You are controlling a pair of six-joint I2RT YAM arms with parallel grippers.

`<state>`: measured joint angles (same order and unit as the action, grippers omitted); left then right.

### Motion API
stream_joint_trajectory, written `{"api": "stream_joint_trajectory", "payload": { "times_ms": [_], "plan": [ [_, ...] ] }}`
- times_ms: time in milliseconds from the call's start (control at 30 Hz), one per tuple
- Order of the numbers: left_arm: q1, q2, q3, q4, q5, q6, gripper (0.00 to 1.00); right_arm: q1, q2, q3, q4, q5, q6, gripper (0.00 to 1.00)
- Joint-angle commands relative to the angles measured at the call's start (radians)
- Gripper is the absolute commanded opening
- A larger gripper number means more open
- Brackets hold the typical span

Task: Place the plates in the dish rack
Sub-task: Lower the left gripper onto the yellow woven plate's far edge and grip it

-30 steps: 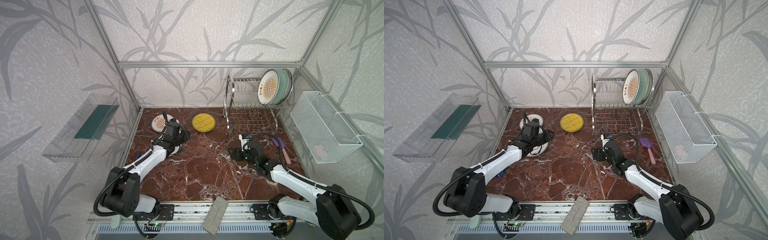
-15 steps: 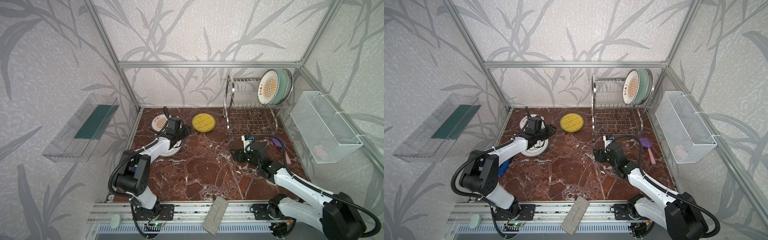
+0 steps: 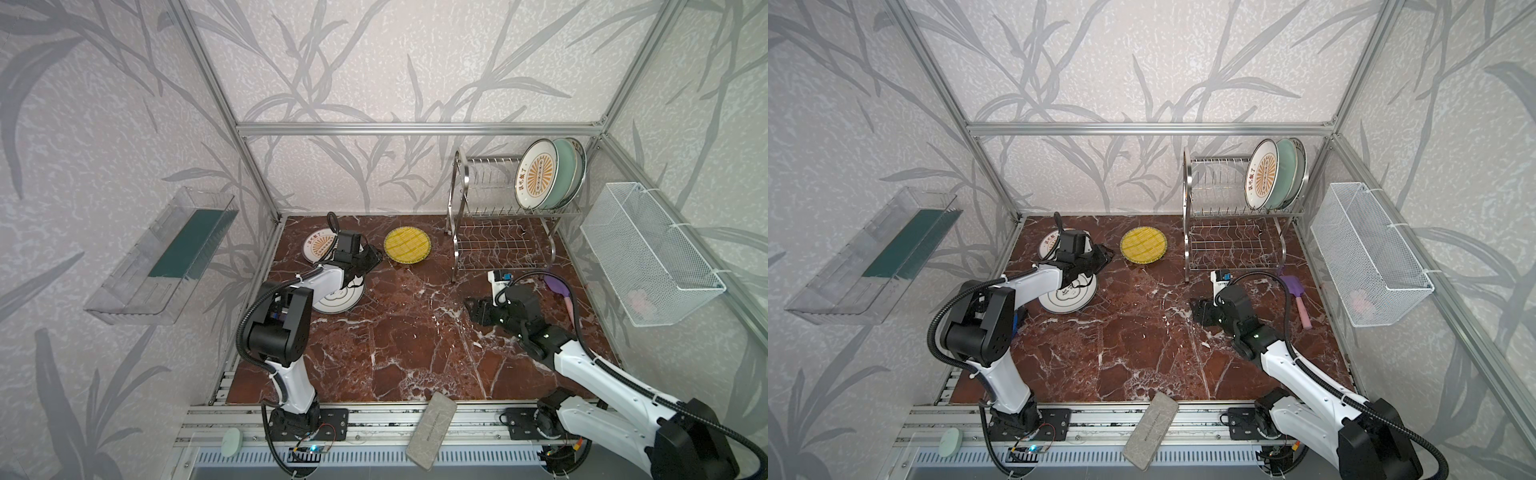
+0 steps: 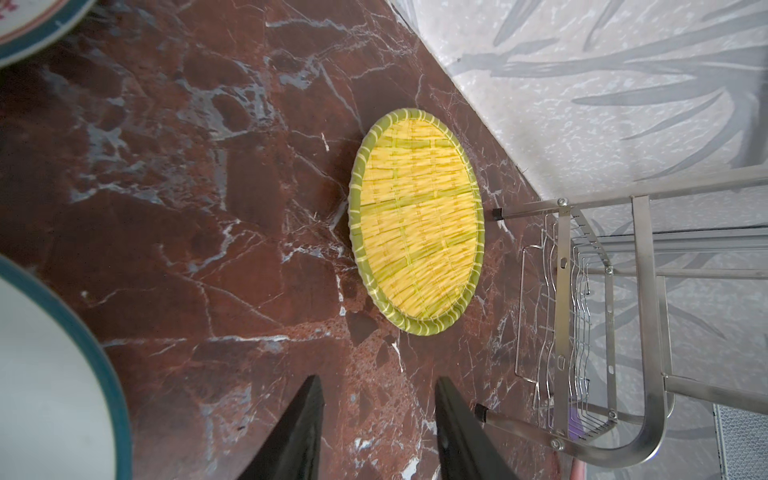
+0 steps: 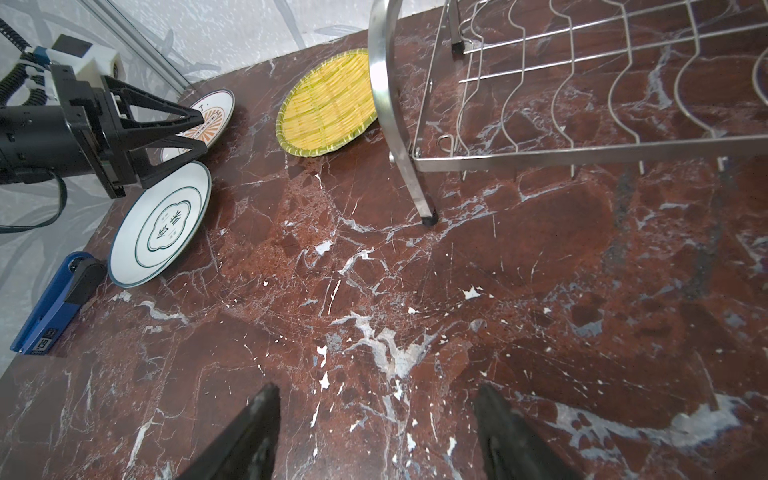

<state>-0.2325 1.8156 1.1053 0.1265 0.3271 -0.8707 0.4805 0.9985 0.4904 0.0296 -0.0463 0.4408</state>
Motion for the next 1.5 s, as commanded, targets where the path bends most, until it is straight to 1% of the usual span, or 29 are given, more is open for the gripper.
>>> {"api": "stream_joint_trajectory", "payload": {
  "times_ms": [0, 367, 667, 1200, 1467],
  "plan": [
    [0.007, 0.04, 0.045, 0.018, 0.021, -0.02, 0.42, -0.007, -0.016, -0.008, -0.005, -0.007, 0.003, 0.73],
    [0.012, 0.204, 0.179, 0.004, 0.07, -0.034, 0.4, -0.018, -0.02, 0.001, -0.012, -0.017, 0.003, 0.73],
    [0.013, 0.312, 0.263, 0.005, 0.093, -0.068, 0.39, -0.028, -0.018, 0.011, -0.021, -0.021, -0.005, 0.73],
    [0.015, 0.417, 0.309, 0.048, 0.121, -0.109, 0.36, -0.048, -0.021, 0.016, -0.03, -0.027, -0.01, 0.72],
    [0.015, 0.449, 0.32, 0.071, 0.113, -0.13, 0.33, -0.056, -0.027, 0.011, -0.031, -0.028, -0.007, 0.72]
  ]
}}
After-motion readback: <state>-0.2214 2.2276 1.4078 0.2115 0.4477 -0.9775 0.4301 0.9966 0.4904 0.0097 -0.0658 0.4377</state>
